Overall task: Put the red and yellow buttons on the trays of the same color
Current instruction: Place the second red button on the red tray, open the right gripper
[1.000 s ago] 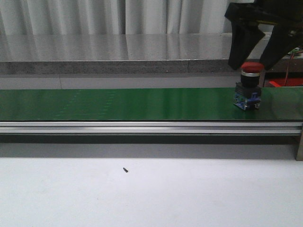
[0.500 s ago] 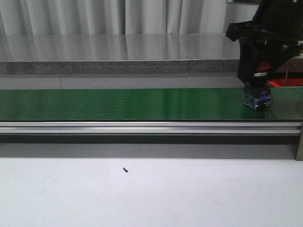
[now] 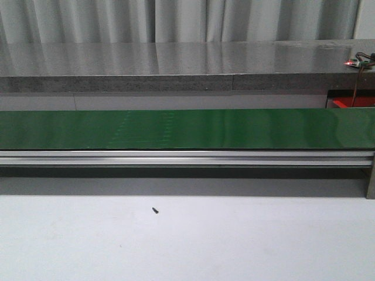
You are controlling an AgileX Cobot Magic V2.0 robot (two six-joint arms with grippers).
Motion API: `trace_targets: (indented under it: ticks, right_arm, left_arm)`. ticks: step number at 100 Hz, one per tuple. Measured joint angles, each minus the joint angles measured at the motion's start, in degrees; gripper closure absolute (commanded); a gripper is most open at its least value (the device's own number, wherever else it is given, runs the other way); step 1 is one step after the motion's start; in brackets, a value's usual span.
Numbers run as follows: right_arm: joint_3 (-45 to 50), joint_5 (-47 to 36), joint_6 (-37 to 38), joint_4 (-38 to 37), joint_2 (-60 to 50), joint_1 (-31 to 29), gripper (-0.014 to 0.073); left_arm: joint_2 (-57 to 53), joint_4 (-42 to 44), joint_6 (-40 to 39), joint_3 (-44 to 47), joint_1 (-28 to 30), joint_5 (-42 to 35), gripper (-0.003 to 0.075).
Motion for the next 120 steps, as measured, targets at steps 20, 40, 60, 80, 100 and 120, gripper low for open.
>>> trace_targets:
  ticks: [20,40,60,80,100,120]
  right_arm:
    - [0.0,-4.15,0.05,-0.09,0.45,-9.09,0.0419]
    - [0.0,-8.33,0.05,0.82,3.52,-12.93,0.0419]
    - [-2.32,-8.48,0.05,2.73,9.26,-13.19,0.0419]
    - [-6.82,-8.12,0.05,3.59,14.9,-13.19,0.0419]
    - [-10.08,-8.02,0.15,3.59,19.34,-13.23,0.0419]
    - [-12.78,-8.02,0.15,3.59,22.92,-14.19,0.0419]
  left_arm:
    - [0.0,0.0,0.0,0.0,0.0,0.0,0.074]
    - [0.0,0.0,0.0,0.0,0.0,0.0,0.074]
    - [0.0,0.0,0.0,0.0,0.0,0.0,0.074]
    - [0.0,0.0,0.0,0.0,0.0,0.0,0.074]
    - [0.0,0.0,0.0,0.0,0.0,0.0,0.074]
    - [0.0,0.0,0.0,0.0,0.0,0.0,0.074]
